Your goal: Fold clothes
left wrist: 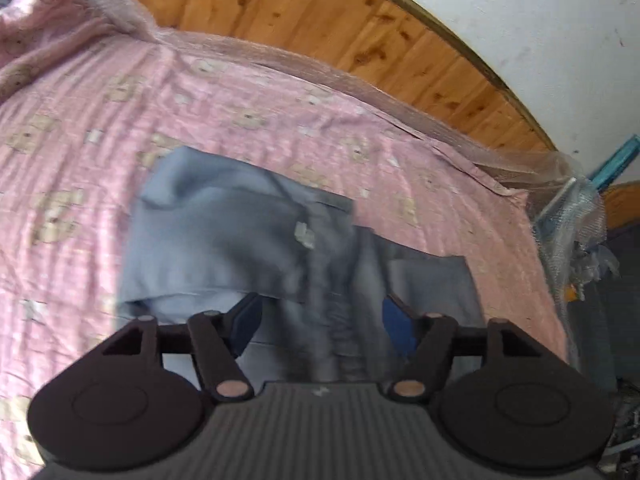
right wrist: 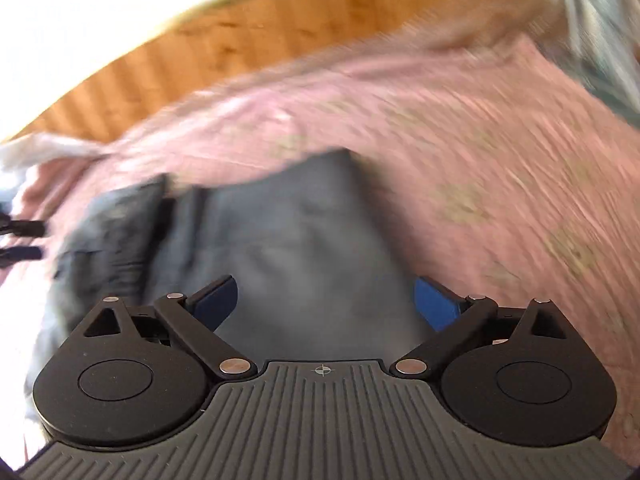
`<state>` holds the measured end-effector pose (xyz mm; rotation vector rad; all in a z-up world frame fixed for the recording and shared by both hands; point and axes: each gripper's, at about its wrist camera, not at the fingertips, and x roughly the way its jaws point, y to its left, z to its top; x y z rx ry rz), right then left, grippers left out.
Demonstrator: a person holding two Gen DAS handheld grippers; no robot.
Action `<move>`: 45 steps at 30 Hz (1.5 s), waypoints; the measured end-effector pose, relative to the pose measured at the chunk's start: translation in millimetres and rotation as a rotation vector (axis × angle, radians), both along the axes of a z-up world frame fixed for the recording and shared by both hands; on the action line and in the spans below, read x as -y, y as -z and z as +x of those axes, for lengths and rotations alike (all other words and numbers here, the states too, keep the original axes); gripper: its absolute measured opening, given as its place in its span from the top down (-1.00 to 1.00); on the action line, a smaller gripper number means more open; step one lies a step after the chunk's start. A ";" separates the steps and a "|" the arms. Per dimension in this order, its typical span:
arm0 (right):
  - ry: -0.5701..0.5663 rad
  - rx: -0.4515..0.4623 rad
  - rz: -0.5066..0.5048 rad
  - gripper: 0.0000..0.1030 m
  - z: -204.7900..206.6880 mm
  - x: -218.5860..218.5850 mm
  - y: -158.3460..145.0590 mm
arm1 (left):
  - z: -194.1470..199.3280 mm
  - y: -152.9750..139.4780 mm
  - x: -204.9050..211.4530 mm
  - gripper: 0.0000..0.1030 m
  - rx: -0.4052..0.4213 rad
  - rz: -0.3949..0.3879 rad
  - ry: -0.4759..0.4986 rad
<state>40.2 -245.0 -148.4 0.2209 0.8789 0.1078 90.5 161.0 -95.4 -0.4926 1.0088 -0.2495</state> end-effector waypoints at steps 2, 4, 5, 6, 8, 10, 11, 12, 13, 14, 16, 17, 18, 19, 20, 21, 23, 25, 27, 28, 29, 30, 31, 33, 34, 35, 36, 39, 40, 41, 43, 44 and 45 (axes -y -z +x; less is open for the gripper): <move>-0.006 -0.104 0.078 -0.50 14.9 19.1 27.9 | 6.5 0.3 44.2 -0.51 -0.019 -0.017 0.062; -0.054 -0.086 0.095 0.03 13.8 17.6 31.0 | 21.7 -0.9 89.0 -0.51 -0.043 -0.018 0.132; -0.078 -0.066 0.077 0.47 9.4 12.7 23.0 | 33.2 -1.8 113.8 -0.51 -0.054 -0.009 0.167; -0.096 -0.037 0.052 0.76 4.4 6.6 12.2 | 40.8 -1.6 133.3 -0.53 -0.058 -0.005 0.196; -0.159 0.035 0.004 0.80 -9.4 -11.6 -14.2 | 55.9 2.2 170.0 -0.56 -0.083 -0.005 0.249; -0.236 0.103 -0.051 0.81 -17.6 -32.0 -35.1 | 67.9 9.4 197.7 -0.56 -0.122 -0.013 0.303; -0.275 0.134 -0.077 0.82 -22.3 -42.2 -43.5 | 72.2 13.1 207.8 -0.56 -0.139 -0.013 0.328; -0.308 0.154 -0.092 0.82 -25.0 -51.8 -47.5 | 73.7 15.9 213.0 -0.58 -0.146 0.008 0.339; -0.339 0.170 -0.102 0.82 -26.4 -61.2 -49.8 | 74.6 18.4 217.2 -0.59 -0.151 0.031 0.350; -0.364 0.186 -0.107 0.82 -27.5 -68.5 -50.8 | 73.1 19.6 217.0 -0.46 -0.146 0.061 0.360; -0.401 0.213 -0.106 0.82 -28.6 -79.6 -50.8 | 69.0 21.4 208.8 0.47 -0.149 0.115 0.372; -0.413 0.220 -0.099 0.82 -28.0 -84.1 -50.4 | 66.5 20.9 201.8 0.71 -0.151 0.135 0.373; -0.425 0.227 -0.092 0.82 -27.3 -88.6 -49.9 | 62.1 15.1 189.0 0.73 -0.137 0.126 0.360; -0.437 0.246 -0.070 0.82 -28.1 -91.4 -52.2 | 57.2 8.6 175.6 0.74 -0.122 0.117 0.346; -0.451 0.273 -0.039 0.78 -29.6 -93.2 -56.0 | 50.2 -1.8 157.9 0.74 -0.099 0.099 0.333; -0.470 0.303 0.001 0.54 -32.3 -96.1 -61.4 | 41.4 -13.7 133.9 0.74 -0.075 0.067 0.312; -0.496 0.364 0.100 -0.11 -39.7 -101.2 -78.0 | 23.5 -36.3 84.6 0.74 -0.028 0.008 0.268; -0.509 0.408 0.195 -0.56 -49.9 -107.6 -94.7 | 1.0 -44.3 22.3 0.74 0.003 -0.017 0.212; -0.543 0.367 0.255 -0.62 -52.2 -126.0 -98.1 | -12.8 -16.7 -35.3 0.73 -0.038 -0.048 0.147; -0.564 0.318 0.249 -0.61 -49.7 -141.2 -90.1 | -17.9 1.9 -62.2 0.73 -0.066 -0.068 0.109; -0.587 0.264 0.230 -0.57 -46.3 -157.9 -79.0 | -22.4 20.8 -87.2 0.73 -0.094 -0.090 0.073; -0.608 0.208 0.209 -0.48 -43.1 -175.5 -63.8 | -23.8 40.4 -103.3 0.73 -0.119 -0.120 0.049; -0.618 0.144 0.183 -0.41 -39.1 -191.7 -45.0 | -25.1 55.5 -114.0 0.73 -0.136 -0.139 0.032; -0.602 0.019 0.100 -0.24 -31.2 -214.7 -10.8 | -28.4 64.2 -118.2 0.72 -0.117 -0.165 0.040; -0.590 -0.010 0.070 -0.25 -29.4 -219.8 -1.9 | -30.2 67.3 -120.2 0.72 -0.106 -0.175 0.043; -0.577 -0.021 0.050 -0.26 -28.6 -221.8 2.5 | -33.0 65.2 -122.1 0.73 -0.092 -0.175 0.043; -0.566 -0.029 0.041 -0.25 -27.5 -222.6 2.8 | -36.4 64.4 -126.4 0.72 -0.078 -0.194 0.035; -0.554 -0.056 0.056 -0.26 -24.5 -221.1 -4.9 | -42.7 72.7 -144.3 0.62 -0.066 -0.215 0.002; -0.557 -0.064 0.056 -0.27 -24.4 -222.0 -6.0 | -42.5 81.3 -149.0 0.56 -0.077 -0.220 -0.012; -0.559 -0.072 0.056 -0.28 -24.3 -222.9 -7.0 | -39.8 90.3 -152.0 0.51 -0.093 -0.238 -0.026; -0.579 -0.087 0.029 -0.34 -25.7 -229.6 -4.2 | -36.5 101.0 -154.0 0.47 -0.115 -0.283 -0.045; -0.587 -0.088 0.005 -0.37 -30.5 -236.9 -2.6 | -37.4 98.6 -155.4 0.45 -0.111 -0.288 -0.046; -0.585 -0.085 -0.023 -0.35 -37.7 -242.7 -3.3 | -38.3 96.2 -156.9 0.41 -0.106 -0.294 -0.048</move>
